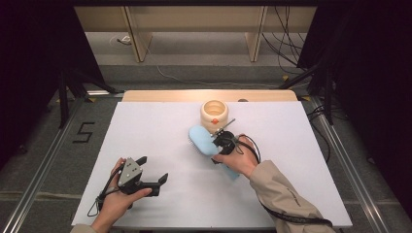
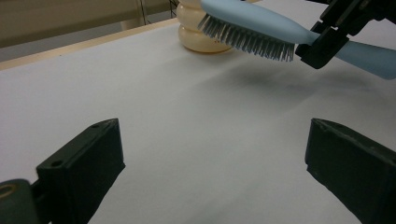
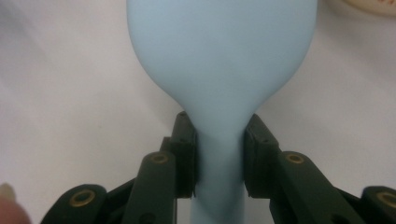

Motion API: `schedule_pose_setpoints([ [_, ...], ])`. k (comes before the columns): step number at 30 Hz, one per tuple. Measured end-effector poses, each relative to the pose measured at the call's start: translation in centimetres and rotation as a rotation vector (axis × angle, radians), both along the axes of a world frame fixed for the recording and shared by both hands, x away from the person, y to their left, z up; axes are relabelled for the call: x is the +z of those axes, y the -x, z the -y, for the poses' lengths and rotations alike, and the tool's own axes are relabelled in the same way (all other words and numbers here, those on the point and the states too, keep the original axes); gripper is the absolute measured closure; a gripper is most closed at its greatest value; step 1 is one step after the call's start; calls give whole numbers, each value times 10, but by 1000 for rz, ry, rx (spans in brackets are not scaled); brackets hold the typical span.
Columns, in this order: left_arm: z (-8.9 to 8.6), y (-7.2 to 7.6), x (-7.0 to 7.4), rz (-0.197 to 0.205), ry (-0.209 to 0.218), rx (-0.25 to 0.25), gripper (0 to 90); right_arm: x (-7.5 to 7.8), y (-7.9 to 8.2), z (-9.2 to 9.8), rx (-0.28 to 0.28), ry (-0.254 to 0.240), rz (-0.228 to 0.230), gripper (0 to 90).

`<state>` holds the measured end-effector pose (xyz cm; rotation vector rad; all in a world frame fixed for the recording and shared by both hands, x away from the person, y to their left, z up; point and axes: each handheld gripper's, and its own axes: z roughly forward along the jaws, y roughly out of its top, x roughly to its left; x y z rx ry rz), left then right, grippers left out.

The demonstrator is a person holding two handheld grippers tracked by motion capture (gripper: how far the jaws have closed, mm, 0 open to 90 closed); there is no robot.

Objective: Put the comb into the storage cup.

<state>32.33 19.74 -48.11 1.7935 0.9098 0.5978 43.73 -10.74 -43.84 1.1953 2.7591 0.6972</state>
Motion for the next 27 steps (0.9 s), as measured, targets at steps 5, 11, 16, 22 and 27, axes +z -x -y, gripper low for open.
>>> schedule_pose_setpoints([
  [5, 0, 0, 0, 0, -1, 0, 38, 4, 3, 0, 0, -82, 58, 703],
  [11, 0, 0, 0, -2, 2, 0, 40, 9, 7, -2, -4, -131, 99, 703],
  [16, 1, 0, 0, -9, 13, 0, 44, 11, 8, -2, -4, -167, 116, 703],
  [22, 2, -1, -1, -27, 34, 0, 53, 10, 9, -3, -14, -211, 131, 702],
  [27, 5, -1, -1, -46, 58, -7, 57, 11, 11, -5, -10, -232, 141, 702],
])
